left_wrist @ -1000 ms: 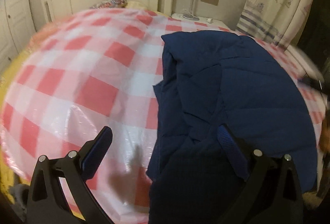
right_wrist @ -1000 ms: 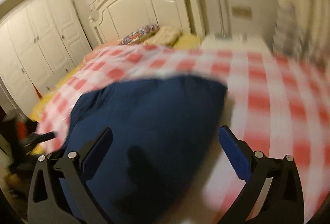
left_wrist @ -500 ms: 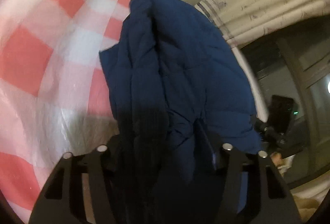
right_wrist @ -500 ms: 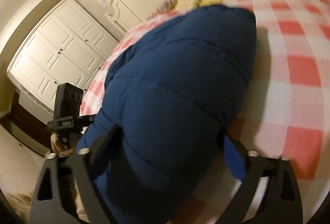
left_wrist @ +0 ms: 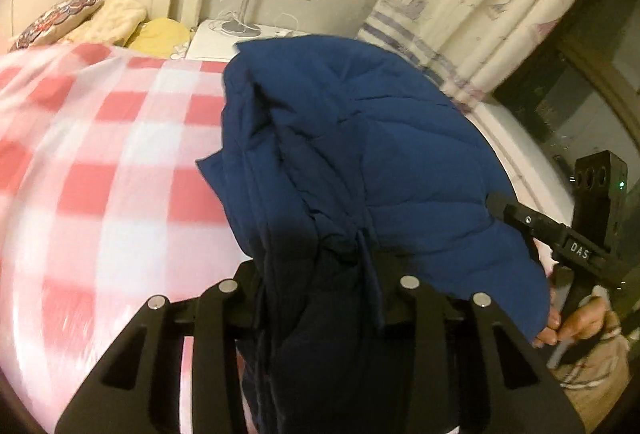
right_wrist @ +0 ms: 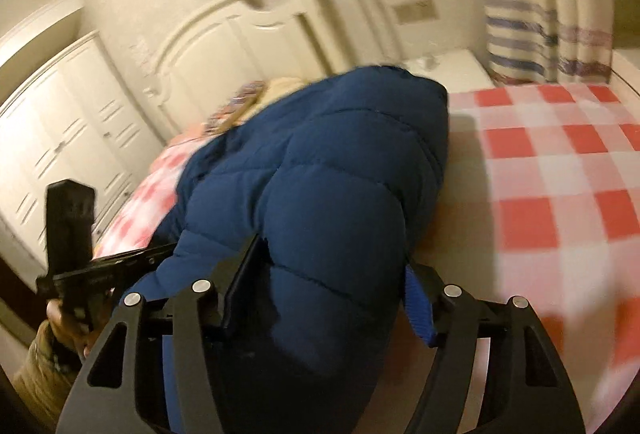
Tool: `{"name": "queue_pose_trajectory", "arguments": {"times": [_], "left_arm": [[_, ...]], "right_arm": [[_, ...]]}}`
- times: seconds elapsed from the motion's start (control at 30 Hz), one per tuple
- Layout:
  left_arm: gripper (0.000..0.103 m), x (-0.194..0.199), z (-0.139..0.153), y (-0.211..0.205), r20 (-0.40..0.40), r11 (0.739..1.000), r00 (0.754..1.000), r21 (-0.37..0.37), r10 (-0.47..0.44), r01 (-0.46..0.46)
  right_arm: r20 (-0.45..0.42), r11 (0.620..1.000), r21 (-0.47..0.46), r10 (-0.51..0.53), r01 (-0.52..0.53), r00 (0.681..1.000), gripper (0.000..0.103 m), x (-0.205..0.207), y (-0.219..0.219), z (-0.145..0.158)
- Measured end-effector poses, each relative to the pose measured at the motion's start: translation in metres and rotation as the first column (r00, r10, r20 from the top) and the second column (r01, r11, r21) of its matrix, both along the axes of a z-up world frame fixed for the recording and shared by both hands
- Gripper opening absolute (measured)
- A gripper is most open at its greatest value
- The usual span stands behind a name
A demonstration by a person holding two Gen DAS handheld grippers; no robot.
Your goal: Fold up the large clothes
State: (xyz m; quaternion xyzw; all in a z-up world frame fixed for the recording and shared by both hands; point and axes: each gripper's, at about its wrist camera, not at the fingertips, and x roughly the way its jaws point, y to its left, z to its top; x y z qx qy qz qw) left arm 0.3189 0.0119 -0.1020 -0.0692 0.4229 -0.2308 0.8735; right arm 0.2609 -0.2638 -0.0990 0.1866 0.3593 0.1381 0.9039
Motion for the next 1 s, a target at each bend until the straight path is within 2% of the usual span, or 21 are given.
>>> {"name": "queue_pose_trajectory", "arguments": {"times": [0.07,0.13,0.3,0.33,0.4,0.43,0.5,0.57,0.6,0.63,0.7,0.77,0.83,0.97,1.0], "left_arm": [[0.041,0.011,-0.005,-0.010,0.024,0.999,0.999,0.033,0.036,-0.037],[0.044,0.010,-0.010,-0.011,0.032,0.996,0.997,0.056,0.067,-0.069],[0.045,0.007,-0.012,-0.012,0.062,0.994,0.995,0.067,0.077,-0.081],[0.046,0.007,-0.012,-0.011,0.069,0.994,0.994,0.069,0.080,-0.085],[0.046,0.003,-0.012,-0.012,0.077,0.994,0.994,0.072,0.082,-0.088],[0.046,0.004,-0.011,-0.011,0.076,0.994,0.994,0.069,0.083,-0.089],[0.046,0.001,-0.012,-0.013,0.073,0.994,0.994,0.065,0.085,-0.089],[0.047,0.000,-0.012,-0.012,0.072,0.994,0.993,0.064,0.090,-0.094],[0.049,-0.001,-0.012,-0.011,0.070,0.993,0.993,0.066,0.096,-0.101],[0.052,-0.004,-0.010,-0.012,0.075,0.990,0.991,0.079,0.107,-0.113],[0.055,-0.012,-0.004,-0.016,0.109,0.983,0.986,0.121,0.127,-0.140],[0.066,-0.029,0.009,-0.020,0.178,0.964,0.971,0.181,0.162,-0.194],[0.083,-0.048,0.023,-0.025,0.237,0.961,0.960,0.195,0.146,-0.194],[0.084,-0.087,0.050,-0.034,0.330,0.954,0.935,0.216,0.127,-0.206],[0.087,-0.099,0.060,-0.034,0.355,0.955,0.925,0.205,0.133,-0.216]], "right_arm": [[0.002,0.999,0.041,-0.011,0.011,1.000,0.066,0.010,-0.009,-0.011],[0.012,0.999,0.033,-0.021,0.021,1.000,0.067,0.009,-0.012,-0.014],[-0.035,0.997,0.001,-0.071,0.071,0.997,0.071,0.005,-0.021,-0.001],[-0.018,0.994,-0.028,-0.107,0.107,0.994,0.071,-0.002,-0.019,0.009],[0.078,0.989,-0.065,-0.132,0.137,0.988,0.074,-0.015,-0.012,0.030],[0.126,0.989,-0.090,-0.106,0.118,0.986,0.074,-0.025,0.001,0.040],[0.136,0.974,-0.205,-0.072,0.099,0.988,0.075,-0.028,0.025,0.045],[0.070,0.922,-0.383,-0.030,0.054,0.997,0.076,-0.021,0.057,0.026],[0.077,0.893,-0.443,-0.041,0.071,0.996,0.077,-0.021,0.065,0.018],[0.093,0.881,-0.464,-0.054,0.091,0.994,0.080,-0.024,0.068,0.016],[0.077,0.891,-0.439,-0.090,0.115,0.993,0.080,-0.031,0.066,0.021],[0.085,0.907,-0.399,-0.110,0.135,0.990,0.082,-0.049,0.064,0.032],[0.138,0.911,-0.382,-0.110,0.155,0.984,0.088,-0.073,0.063,0.040],[0.177,0.916,-0.361,-0.114,0.172,0.978,0.088,-0.107,0.067,0.052],[0.194,0.917,-0.357,-0.116,0.180,0.974,0.088,-0.117,0.068,0.058]]}}
